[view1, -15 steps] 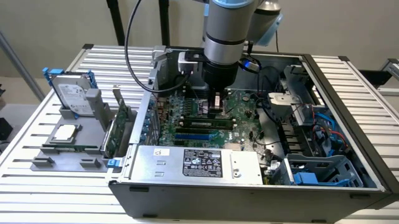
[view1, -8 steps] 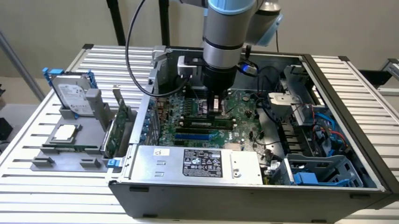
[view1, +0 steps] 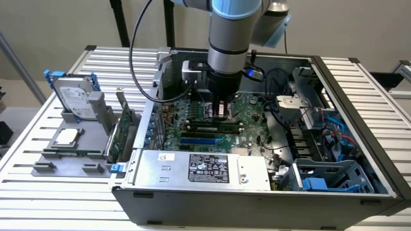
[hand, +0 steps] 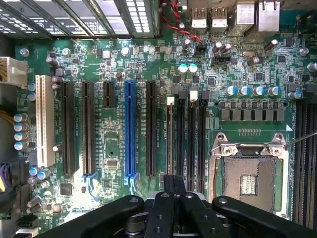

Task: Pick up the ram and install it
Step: 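Press down the ram until it locks into place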

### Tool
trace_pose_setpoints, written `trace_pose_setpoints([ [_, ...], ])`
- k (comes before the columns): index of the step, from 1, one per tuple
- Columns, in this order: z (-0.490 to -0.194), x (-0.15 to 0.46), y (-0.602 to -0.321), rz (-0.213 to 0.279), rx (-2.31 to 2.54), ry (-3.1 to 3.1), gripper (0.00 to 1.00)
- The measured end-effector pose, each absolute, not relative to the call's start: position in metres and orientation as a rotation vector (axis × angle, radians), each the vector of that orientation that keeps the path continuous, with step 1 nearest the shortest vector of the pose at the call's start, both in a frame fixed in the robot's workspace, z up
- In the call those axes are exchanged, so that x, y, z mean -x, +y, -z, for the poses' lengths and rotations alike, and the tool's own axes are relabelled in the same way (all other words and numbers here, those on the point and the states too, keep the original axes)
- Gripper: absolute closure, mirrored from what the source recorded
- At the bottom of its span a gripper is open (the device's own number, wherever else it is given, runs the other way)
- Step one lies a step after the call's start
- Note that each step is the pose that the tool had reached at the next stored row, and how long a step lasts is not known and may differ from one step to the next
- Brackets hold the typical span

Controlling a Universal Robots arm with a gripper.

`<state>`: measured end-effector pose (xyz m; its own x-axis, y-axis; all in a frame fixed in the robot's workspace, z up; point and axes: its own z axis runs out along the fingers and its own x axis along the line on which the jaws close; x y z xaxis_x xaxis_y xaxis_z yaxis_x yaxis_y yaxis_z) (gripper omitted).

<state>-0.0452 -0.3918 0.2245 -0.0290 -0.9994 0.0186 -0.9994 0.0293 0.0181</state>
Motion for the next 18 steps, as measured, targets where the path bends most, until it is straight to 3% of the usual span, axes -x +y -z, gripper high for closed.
trace_pose_setpoints([
  [8,-0.246,0.046,-0.392,0.001,-2.171,-2.236,1.0],
  [18,-0.247,0.046,-0.392,0.001,-2.171,-2.236,1.0],
])
